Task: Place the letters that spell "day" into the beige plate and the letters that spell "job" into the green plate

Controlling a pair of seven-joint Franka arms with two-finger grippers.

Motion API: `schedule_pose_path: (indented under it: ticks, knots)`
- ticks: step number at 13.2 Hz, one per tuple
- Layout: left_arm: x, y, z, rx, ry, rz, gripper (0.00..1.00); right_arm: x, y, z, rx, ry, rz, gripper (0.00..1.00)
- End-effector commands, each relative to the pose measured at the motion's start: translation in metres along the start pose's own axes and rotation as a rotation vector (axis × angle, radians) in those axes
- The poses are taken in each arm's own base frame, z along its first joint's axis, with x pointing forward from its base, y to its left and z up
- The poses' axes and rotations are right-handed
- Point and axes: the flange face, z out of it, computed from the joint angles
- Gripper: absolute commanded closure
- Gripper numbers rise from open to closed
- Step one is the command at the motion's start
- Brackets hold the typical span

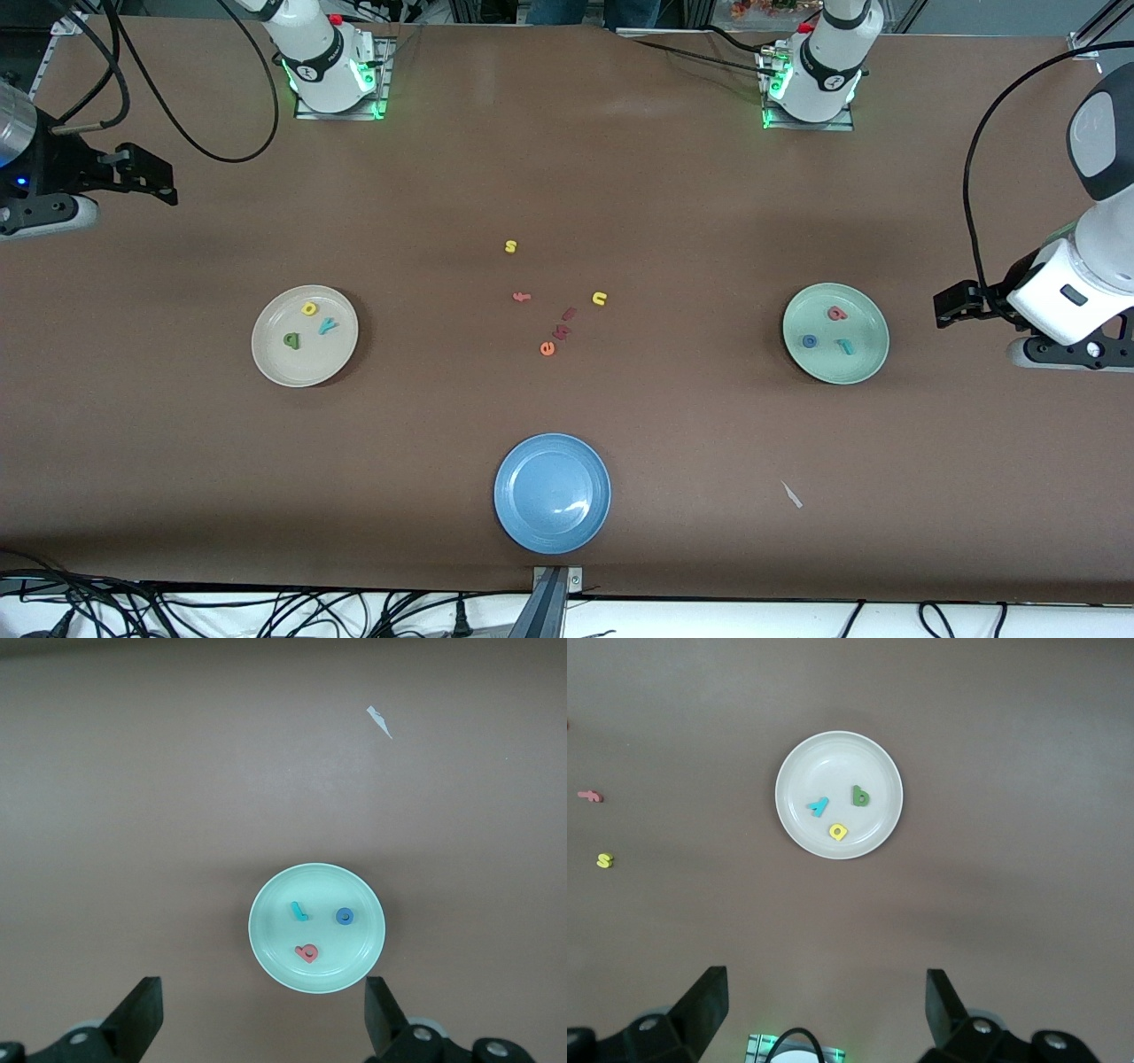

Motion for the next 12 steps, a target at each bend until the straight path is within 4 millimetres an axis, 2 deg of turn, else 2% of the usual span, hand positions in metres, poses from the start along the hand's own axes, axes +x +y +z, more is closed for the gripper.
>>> schedule_pose_path:
  ticks: [1, 5, 9, 12]
  knots:
    - [0.0015, -0.0024, -0.0023, 0.023, 0.009, 0.009, 0.0, 0.0057, -0.0083, 0.0073, 0.016, 0.003, 0.006, 0.01]
    - [0.0014, -0.0024, -0.0022, 0.023, 0.007, 0.009, 0.0, 0.0103, -0.0111, 0.0152, 0.036, -0.014, 0.003, 0.01]
    - [0.0015, -0.0034, -0.0023, 0.023, 0.009, 0.007, 0.0, 0.0104, -0.0157, 0.0121, 0.046, -0.011, -0.007, 0.01]
    - [0.0009, -0.0063, -0.0029, 0.022, 0.008, 0.003, 0.0, 0.0117, -0.0097, 0.0135, 0.048, -0.008, 0.005, 0.01]
